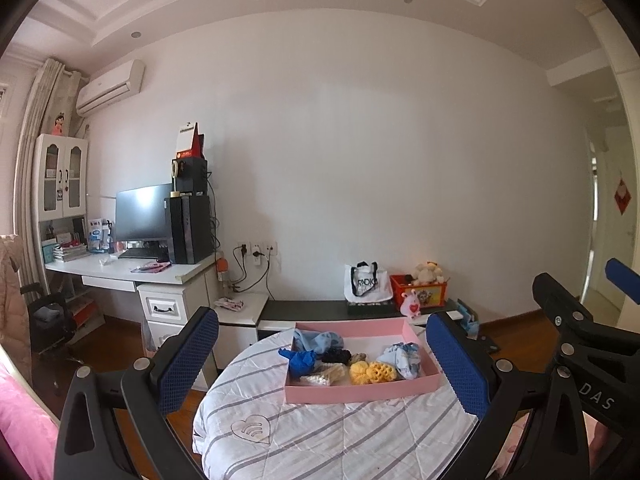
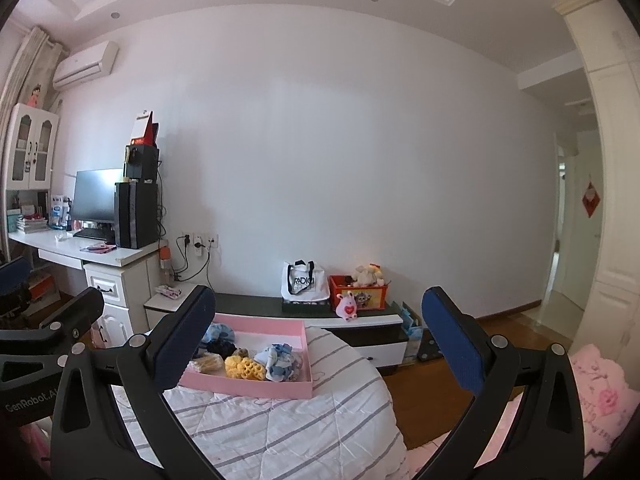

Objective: Organize soft objects

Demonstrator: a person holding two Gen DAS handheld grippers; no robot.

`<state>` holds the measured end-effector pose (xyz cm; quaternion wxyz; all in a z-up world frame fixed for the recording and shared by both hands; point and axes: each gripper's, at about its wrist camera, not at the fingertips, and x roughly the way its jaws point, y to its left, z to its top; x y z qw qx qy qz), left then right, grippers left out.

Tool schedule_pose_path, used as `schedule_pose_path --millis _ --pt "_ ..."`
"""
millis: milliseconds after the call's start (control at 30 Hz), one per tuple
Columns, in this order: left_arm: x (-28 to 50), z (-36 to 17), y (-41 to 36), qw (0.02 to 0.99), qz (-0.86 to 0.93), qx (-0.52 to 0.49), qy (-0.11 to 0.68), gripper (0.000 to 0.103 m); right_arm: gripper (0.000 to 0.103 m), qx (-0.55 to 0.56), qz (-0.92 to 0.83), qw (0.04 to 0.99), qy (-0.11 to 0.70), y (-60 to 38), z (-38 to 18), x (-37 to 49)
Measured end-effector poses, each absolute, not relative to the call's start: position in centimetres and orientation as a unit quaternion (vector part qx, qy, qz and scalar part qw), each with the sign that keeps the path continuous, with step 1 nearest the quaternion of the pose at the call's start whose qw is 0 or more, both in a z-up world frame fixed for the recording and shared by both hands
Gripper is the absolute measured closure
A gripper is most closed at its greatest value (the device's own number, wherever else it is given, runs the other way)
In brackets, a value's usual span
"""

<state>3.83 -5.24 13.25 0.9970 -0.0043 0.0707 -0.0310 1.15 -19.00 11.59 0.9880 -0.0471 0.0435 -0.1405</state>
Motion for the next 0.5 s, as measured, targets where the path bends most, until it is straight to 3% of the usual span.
schedule_pose_path --millis 500 --pt "4.06 12.45 -5.53 0.998 -0.018 -0.006 0.061 0.0 0.0 -0.053 -0.144 0.988 0.034 -18.68 11.66 0.72"
